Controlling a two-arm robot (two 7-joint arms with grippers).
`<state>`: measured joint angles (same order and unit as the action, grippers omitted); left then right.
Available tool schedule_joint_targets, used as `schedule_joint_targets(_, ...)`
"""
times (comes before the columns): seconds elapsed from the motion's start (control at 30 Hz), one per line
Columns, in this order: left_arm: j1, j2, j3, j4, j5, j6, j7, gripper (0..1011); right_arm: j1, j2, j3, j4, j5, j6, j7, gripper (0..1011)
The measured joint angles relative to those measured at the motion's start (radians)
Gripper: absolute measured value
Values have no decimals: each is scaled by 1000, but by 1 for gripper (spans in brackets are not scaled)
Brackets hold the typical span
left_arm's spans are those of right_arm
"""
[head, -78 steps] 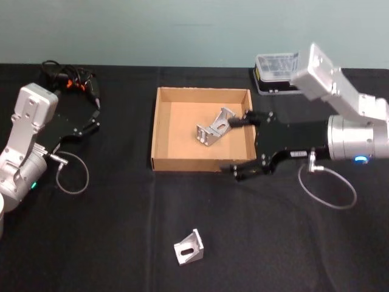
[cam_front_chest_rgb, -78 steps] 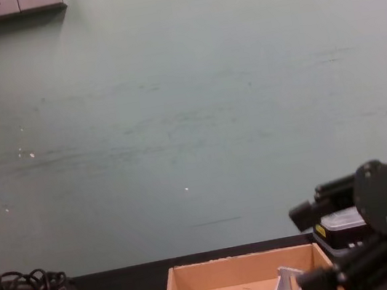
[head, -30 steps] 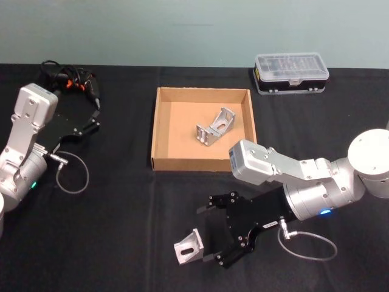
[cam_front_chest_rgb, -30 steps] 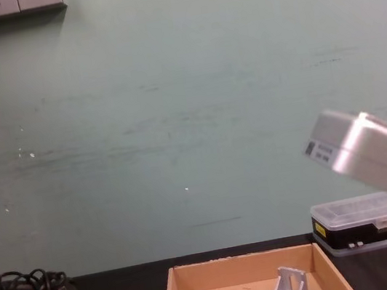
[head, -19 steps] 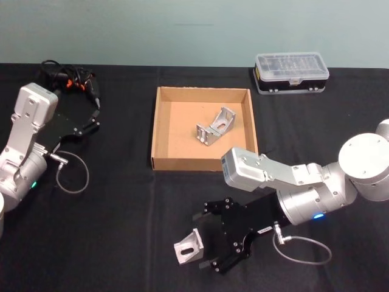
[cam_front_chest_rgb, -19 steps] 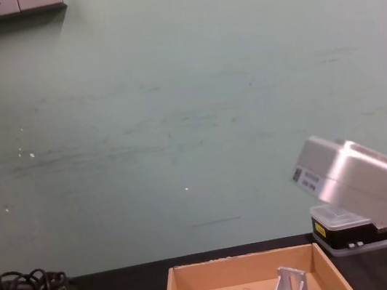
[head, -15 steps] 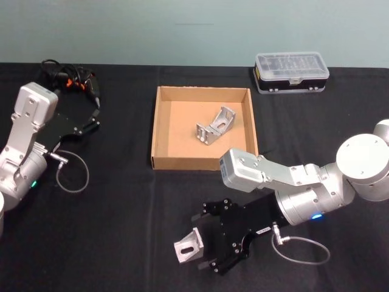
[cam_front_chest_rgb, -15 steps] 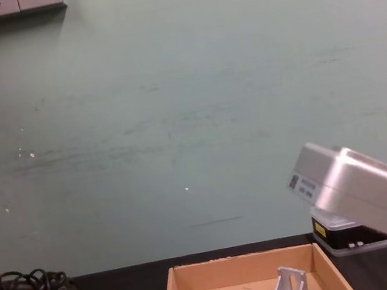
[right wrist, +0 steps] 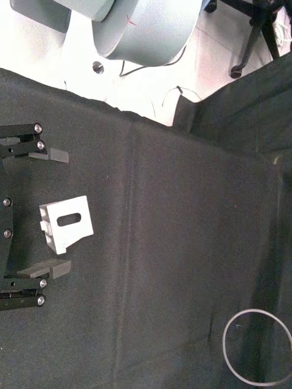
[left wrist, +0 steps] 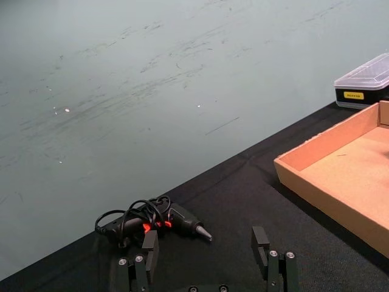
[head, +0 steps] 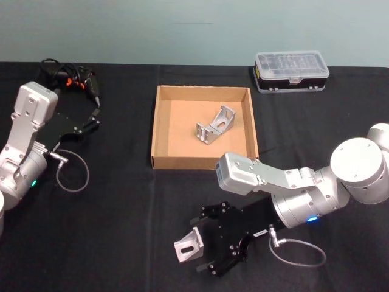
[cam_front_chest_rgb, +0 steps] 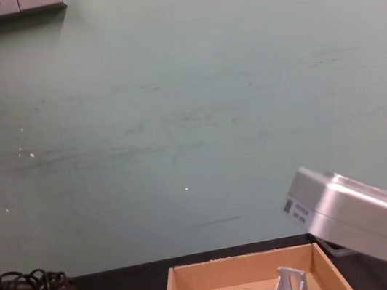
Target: Use one hand to pick up the angle iron from the table and place it into the box.
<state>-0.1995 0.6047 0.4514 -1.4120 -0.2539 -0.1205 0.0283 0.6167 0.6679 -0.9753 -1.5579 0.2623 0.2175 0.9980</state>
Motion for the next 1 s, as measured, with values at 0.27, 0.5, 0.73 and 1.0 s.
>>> schedule_joint_targets(0.27, 0, 0, 0, 0, 0, 0, 0, 1000, 0, -7, 0, 7, 1, 0, -7, 1003)
schedule_joint_targets(0.5, 0, 0, 0, 0, 0, 0, 0, 1000, 1, -12, 1, 17, 1, 0, -12, 1003)
schedule_joint_targets(0.73, 0, 0, 0, 0, 0, 0, 0, 1000, 2, -20, 4, 32, 1, 0, -16, 1003)
schedule_joint_targets(1.0, 0, 0, 0, 0, 0, 0, 0, 1000, 6, -28, 3, 43, 0, -4, -15, 1003)
